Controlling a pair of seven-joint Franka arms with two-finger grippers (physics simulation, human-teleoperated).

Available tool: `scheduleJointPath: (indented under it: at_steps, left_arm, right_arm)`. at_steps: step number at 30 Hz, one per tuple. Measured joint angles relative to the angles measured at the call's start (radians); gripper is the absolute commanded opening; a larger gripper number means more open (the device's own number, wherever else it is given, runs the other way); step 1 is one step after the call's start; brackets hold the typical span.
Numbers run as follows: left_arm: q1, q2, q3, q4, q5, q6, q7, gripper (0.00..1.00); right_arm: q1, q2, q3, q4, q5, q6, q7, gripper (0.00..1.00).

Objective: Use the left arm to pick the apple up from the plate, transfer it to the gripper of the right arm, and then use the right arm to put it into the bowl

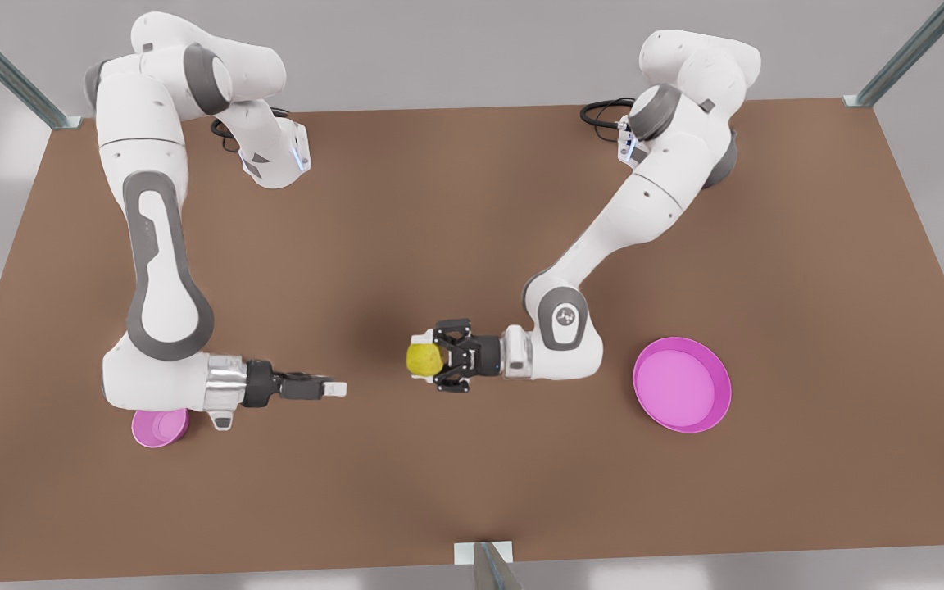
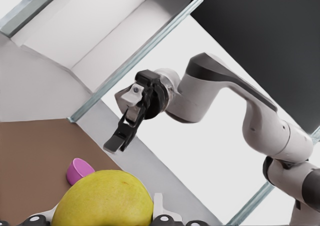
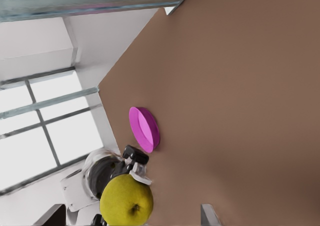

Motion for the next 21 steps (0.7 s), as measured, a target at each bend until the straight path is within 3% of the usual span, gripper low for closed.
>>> scheduleJointPath:
  at_steps: [7, 21]
  left_arm:
    - [-0.014, 0.03, -0.004, 0.006, -0.065, 0.039, 0.312, 0.74]
    - [-0.02, 0.034, -0.026, 0.01, -0.1, 0.054, 0.68, 0.75]
  right_arm:
    - [-0.015, -0.022, 0.086, -0.177, 0.306, 0.045, -0.167, 1.0]
    - [-0.001, -0.014, 0.135, -0.248, 0.315, 0.096, -0.448, 1.0]
